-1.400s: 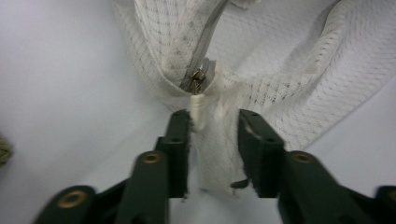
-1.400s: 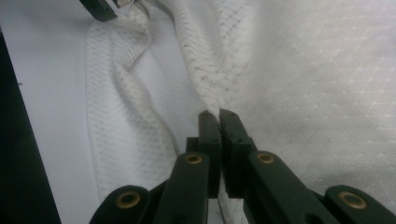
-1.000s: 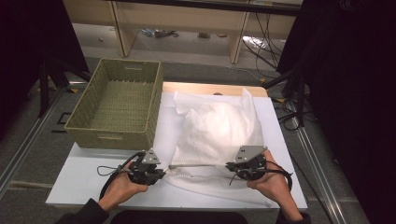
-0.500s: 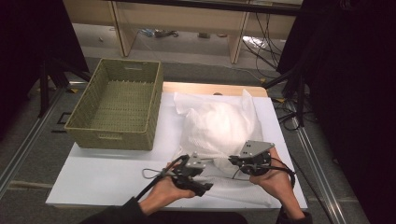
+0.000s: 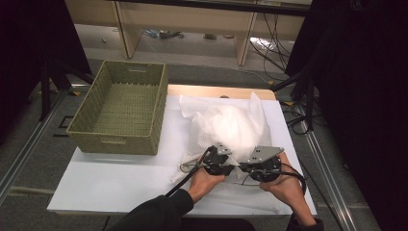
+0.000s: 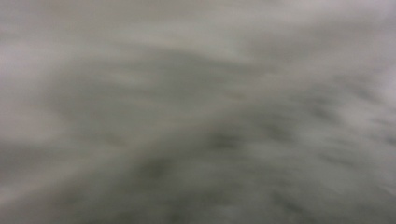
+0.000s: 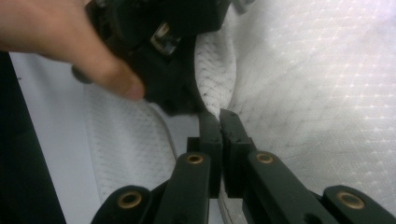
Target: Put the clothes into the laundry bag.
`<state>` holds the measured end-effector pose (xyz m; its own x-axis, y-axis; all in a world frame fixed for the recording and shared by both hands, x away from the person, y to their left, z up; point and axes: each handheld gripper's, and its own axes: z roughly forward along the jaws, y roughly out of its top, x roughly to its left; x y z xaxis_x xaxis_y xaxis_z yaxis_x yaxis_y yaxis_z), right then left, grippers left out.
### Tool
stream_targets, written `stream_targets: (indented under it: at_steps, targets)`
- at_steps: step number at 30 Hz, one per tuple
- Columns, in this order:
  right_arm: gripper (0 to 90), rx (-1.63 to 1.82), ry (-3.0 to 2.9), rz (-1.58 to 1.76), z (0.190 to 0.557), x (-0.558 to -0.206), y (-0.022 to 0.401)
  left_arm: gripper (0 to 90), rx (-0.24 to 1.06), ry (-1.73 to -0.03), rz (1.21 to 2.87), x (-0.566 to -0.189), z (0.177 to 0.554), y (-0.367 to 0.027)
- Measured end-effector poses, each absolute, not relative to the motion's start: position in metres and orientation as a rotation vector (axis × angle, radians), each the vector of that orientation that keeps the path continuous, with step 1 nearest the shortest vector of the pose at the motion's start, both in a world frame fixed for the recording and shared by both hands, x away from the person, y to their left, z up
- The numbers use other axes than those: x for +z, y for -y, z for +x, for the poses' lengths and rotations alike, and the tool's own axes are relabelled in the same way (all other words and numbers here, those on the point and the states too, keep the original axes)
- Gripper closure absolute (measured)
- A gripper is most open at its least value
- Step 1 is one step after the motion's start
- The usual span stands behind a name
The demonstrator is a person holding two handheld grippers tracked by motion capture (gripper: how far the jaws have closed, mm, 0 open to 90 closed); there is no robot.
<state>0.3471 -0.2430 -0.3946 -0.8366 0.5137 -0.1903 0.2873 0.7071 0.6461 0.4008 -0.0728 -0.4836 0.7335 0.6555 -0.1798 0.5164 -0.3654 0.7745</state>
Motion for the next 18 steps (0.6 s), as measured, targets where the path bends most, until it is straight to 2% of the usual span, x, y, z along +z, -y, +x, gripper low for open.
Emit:
stream_targets:
  at_steps: [2, 5, 7, 10, 12, 14, 16, 18]
  targets:
    - [90.0, 0.883, -2.569, 0.597, 0.348, -0.396, 0.242, 80.9, 0.246, -0.891, 2.018, -0.482, 0.406, 0.073]
    - [90.0, 0.883, -2.566, 0.583, 0.349, -0.398, 0.239, 82.4, 0.432, -0.818, 2.059, -0.475, 0.415, 0.075]
    - [90.0, 0.868, -2.561, 0.623, 0.349, -0.398, 0.239, 82.4, 0.457, -0.868, 1.984, -0.473, 0.420, 0.077]
    - [90.0, 0.881, -2.550, 0.621, 0.354, -0.398, 0.240, 81.4, 0.582, -0.874, 1.963, -0.475, 0.430, 0.077]
    - [90.0, 0.881, -2.547, 0.628, 0.356, -0.399, 0.239, 79.3, 0.564, -0.897, 1.992, -0.482, 0.433, 0.075]
    - [90.0, 0.872, -2.560, 0.625, 0.357, -0.403, 0.239, 73.1, 0.524, -0.884, 2.033, -0.483, 0.428, 0.069]
    - [90.0, 0.864, -2.565, 0.639, 0.358, -0.407, 0.238, 59.5, 0.455, -0.889, 2.056, -0.483, 0.422, 0.064]
    - [90.0, 0.866, -2.573, 0.636, 0.358, -0.409, 0.239, 50.9, 0.412, -0.883, 2.068, -0.479, 0.410, 0.052]
